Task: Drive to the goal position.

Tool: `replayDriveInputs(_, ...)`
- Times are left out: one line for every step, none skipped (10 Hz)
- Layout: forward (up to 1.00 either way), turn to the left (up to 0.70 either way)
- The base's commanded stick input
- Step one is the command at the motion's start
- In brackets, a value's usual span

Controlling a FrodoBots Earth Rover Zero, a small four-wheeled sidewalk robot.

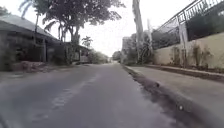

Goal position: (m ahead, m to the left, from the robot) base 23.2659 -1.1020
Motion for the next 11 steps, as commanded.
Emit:
replayDriveInputs(1.0,-0.34)
replayDriveInputs(1.0,-0.34)
replayDriveInputs(1.0,-0.34)
replayDriveInputs(1.0,0.02)
replayDriveInputs(1.0,0.06)
replayDriveInputs(1.0,0.06)
replayDriveInputs(1.0,0.06)
replayDriveInputs(1.0,0.06)
replayDriveInputs(1.0,0.06)
replayDriveInputs(1.0,0.06)
replayDriveInputs(1.0,0.06)
